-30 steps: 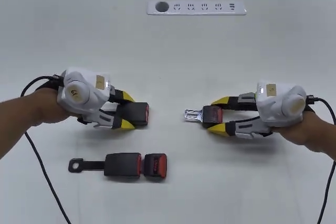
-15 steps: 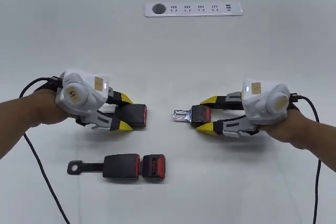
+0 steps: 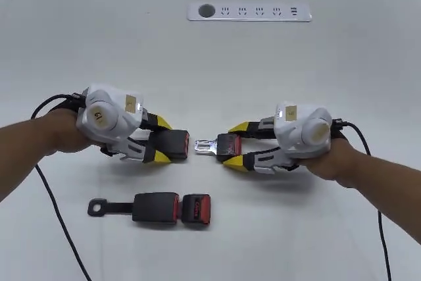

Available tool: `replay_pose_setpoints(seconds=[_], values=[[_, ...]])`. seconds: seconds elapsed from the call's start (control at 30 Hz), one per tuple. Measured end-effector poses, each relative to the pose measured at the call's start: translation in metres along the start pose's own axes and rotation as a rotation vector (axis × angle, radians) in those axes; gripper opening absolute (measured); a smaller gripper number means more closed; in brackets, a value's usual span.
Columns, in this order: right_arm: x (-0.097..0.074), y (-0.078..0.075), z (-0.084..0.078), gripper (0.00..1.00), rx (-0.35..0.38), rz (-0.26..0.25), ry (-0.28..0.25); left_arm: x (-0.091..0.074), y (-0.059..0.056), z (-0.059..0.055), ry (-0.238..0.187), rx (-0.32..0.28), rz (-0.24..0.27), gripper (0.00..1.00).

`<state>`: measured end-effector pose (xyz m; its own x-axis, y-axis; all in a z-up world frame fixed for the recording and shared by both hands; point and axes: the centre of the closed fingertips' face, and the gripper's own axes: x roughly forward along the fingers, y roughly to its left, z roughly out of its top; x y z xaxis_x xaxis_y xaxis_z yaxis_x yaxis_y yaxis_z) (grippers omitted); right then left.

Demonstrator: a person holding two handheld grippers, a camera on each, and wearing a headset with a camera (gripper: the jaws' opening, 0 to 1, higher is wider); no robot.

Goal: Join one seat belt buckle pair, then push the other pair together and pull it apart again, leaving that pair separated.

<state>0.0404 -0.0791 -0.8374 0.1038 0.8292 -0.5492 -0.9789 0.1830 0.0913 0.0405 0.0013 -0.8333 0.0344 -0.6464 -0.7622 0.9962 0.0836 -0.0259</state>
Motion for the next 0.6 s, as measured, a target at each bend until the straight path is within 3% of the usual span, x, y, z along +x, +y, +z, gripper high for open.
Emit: replay_pose_setpoints(seconds=[0.33,0.43,0.47,0.6], values=[[0.01,-0.001,0.005,0.35,-0.009,0.005,0.027,0.0,0.0,0.001,0.013,0.035,-0.007,0.35],[0.024,0.005,0.015,0.35,-0.029,0.014,0.037,0.001,0.0,0.002,0.026,0.047,-0.016,0.35],[0.024,0.002,0.014,0.35,-0.057,0.004,0.073,0.001,-0.001,0.001,0.036,0.05,-0.02,0.35],[0.021,0.001,0.014,0.35,-0.015,0.013,0.074,0.0,0.0,0.0,0.032,0.048,-0.006,0.35]])
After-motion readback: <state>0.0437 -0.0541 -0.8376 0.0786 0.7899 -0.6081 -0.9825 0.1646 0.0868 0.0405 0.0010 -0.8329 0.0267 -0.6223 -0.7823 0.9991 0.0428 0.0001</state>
